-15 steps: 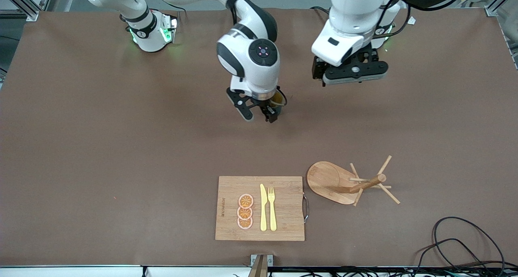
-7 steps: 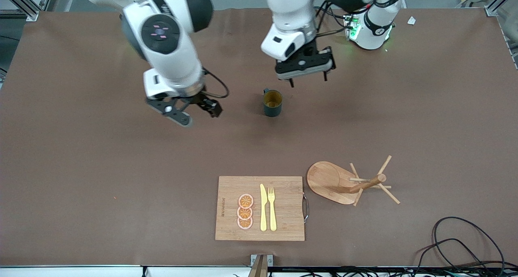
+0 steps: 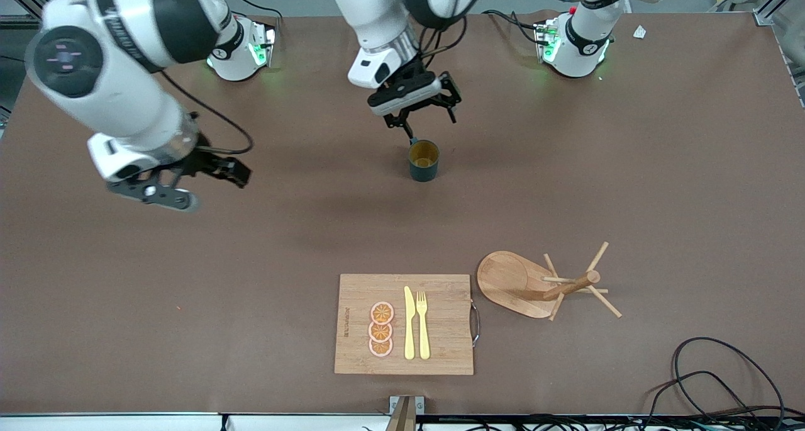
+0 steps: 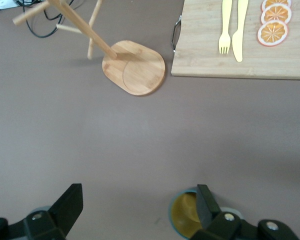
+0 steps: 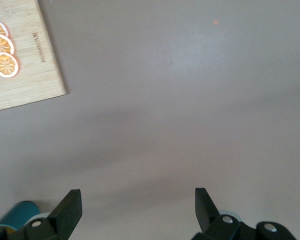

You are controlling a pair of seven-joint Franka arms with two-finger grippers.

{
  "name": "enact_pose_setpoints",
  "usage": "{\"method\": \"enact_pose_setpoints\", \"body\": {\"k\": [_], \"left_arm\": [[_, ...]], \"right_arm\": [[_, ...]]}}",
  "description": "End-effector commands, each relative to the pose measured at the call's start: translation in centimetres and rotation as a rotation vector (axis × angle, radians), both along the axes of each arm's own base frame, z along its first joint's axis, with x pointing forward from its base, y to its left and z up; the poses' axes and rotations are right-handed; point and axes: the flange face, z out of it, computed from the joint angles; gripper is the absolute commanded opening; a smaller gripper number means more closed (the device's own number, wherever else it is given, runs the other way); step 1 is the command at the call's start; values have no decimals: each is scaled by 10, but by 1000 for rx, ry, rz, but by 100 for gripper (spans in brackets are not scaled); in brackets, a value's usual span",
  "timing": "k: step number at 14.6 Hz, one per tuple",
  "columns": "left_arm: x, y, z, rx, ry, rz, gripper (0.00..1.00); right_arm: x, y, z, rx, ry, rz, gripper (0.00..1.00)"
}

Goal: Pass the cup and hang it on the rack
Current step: 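Open the right gripper and withdraw it from the mug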

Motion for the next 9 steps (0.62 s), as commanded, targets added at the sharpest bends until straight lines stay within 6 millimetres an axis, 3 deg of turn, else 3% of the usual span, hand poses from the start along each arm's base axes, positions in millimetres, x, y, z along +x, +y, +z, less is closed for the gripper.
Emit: {"method": "enact_pose_setpoints", "body": {"k": [1, 4, 7, 9], "left_arm": [[-13, -20, -32, 5, -66, 56, 100], [-54, -43, -72, 12, -124, 97, 100], [-99, -55, -122, 31, -240, 142, 100], [-120, -57, -146, 36, -324, 147, 100]], "right_arm": [[-16, -56, 13, 12, -2, 61, 100], [-16, -111, 26, 24, -17, 125, 100], [-21, -148, 39, 18, -29, 169, 100], [-24, -176, 44, 11, -35, 190, 100]]}}
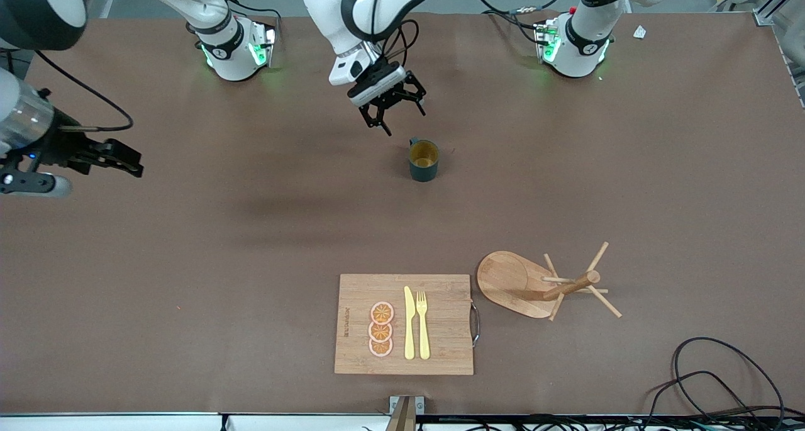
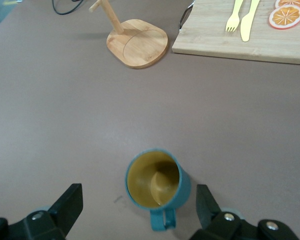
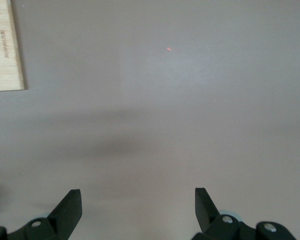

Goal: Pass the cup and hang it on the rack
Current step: 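Open the right gripper and withdraw it from the mug, then lower the left gripper and grasp the mug by its handle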

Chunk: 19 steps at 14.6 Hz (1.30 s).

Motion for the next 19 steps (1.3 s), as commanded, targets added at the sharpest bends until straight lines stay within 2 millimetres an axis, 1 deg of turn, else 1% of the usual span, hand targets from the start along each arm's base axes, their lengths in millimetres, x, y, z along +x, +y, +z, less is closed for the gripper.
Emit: {"method": "enact_pose_setpoints", "body": {"k": [1, 2, 4, 5, 6, 8, 9, 10, 11, 12, 13, 14, 15, 16, 17, 19], "left_arm": [[-23, -2, -26, -16, -142, 33, 100], [-34, -6, -34, -45, -181, 65, 100], [-47, -9, -61, -61, -249, 87, 100], [-50, -10, -70, -47, -272, 74, 100], [-49, -8, -77, -29, -279, 74, 100], [-53, -10, -91, -28, -328, 45, 100], [-55, -10, -101, -40, -357, 54, 100], [-58, -11, -104, -56, -379, 71, 100], [-60, -10, -109, -67, -393, 86, 100], [-68, -11, -115, -73, -407, 83, 100], [-72, -8, -126, -57, -417, 86, 97], [-72, -3, -137, -30, -431, 87, 91], [-72, -3, -140, -28, -454, 81, 91], [-73, -1, -148, -25, -464, 81, 91], [-75, 0, -158, -27, -480, 80, 89], [-74, 2, -169, -30, -507, 66, 83]], "right_arm": [[-15, -33, 6, -9, -5, 22, 100], [-15, -41, 6, -10, -1, 8, 100], [-15, -57, 4, -8, 1, -17, 100], [-15, -62, 4, -8, -2, -23, 100], [-14, -64, 4, -8, -6, -18, 100], [-14, -78, 5, -2, -13, -41, 100], [-13, -83, 10, -3, -23, -49, 100], [-12, -86, 16, -1, -36, -55, 100], [-12, -88, 21, -2, -45, -58, 100], [-11, -89, 27, -9, -57, -61, 100], [-8, -90, 34, -11, -72, -66, 100], [-7, -89, 40, -11, -86, -67, 100], [-7, -89, 43, -17, -91, -61, 100], [-5, -89, 42, -4, -93, -64, 100], [-4, -89, 46, 0, -105, -64, 100], [-4, -90, 58, -5, -131, -63, 100]]}}
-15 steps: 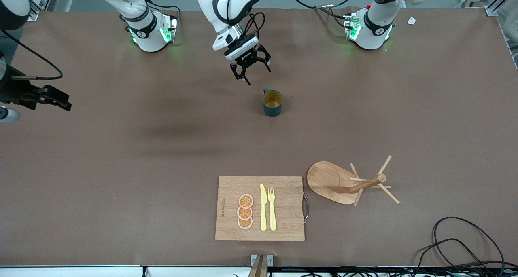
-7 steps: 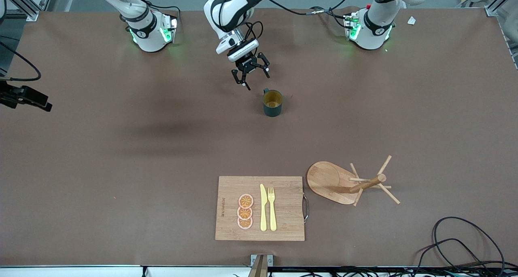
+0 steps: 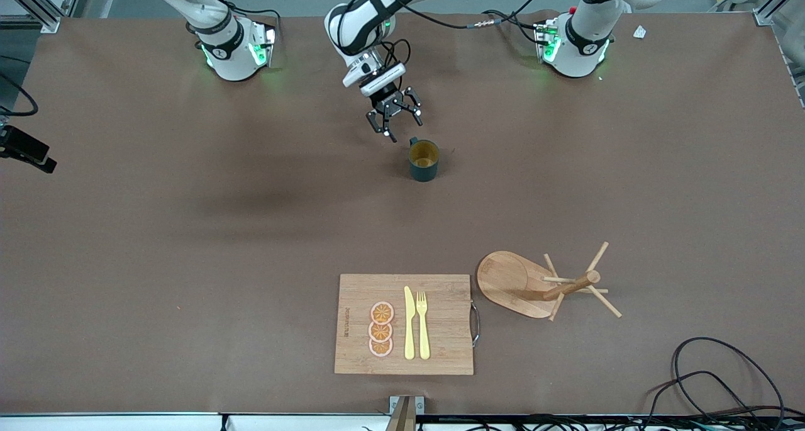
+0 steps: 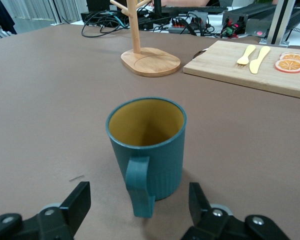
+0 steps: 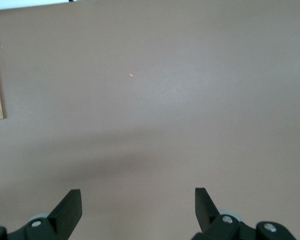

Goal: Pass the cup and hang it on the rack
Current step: 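Lower the left gripper and grasp the mug by its handle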

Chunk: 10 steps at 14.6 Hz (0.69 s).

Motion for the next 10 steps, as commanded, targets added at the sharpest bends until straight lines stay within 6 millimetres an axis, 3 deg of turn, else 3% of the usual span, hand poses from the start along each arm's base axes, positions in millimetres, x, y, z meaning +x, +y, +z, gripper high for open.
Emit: {"method": "enact_pose_setpoints", "body": {"k": [1, 8, 10], "left_arm": [[2, -1, -8, 5, -48, -16, 78], [20, 2, -22, 39, -86, -54, 71], [24, 3, -24, 48, -90, -63, 67]], "right_arm": [[0, -1, 13, 2, -31, 12, 100], [-3, 9, 12, -3, -10, 32, 100], [-1, 21, 12, -40, -9, 69, 100]]}}
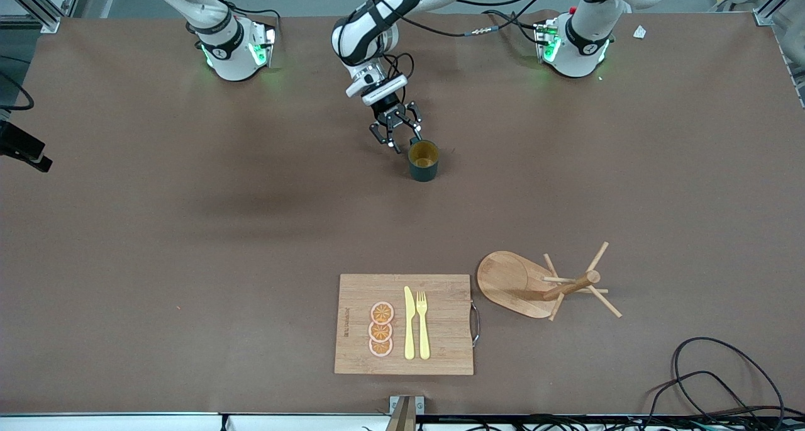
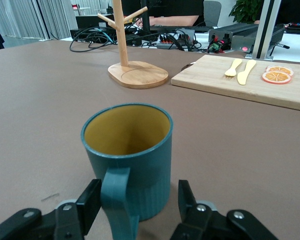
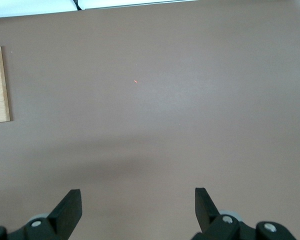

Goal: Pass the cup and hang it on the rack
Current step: 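Lower the left gripper and grasp the mug by its handle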

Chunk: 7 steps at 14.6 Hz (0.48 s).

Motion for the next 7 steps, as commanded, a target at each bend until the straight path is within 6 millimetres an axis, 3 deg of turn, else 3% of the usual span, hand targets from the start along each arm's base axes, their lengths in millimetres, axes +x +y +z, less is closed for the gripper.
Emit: {"method": "enact_pose_setpoints", "body": {"k": [1, 5, 7], "left_arm": [[7, -3, -1, 28, -8, -19, 62], [13, -7, -11, 42, 9, -15, 50], [14, -11, -6, 30, 8, -13, 41]], "right_arm": [[-1, 13, 1, -61, 7, 43, 100], [1, 21, -2, -61, 13, 52, 100], [0, 30, -3, -43, 17, 59, 100]]}}
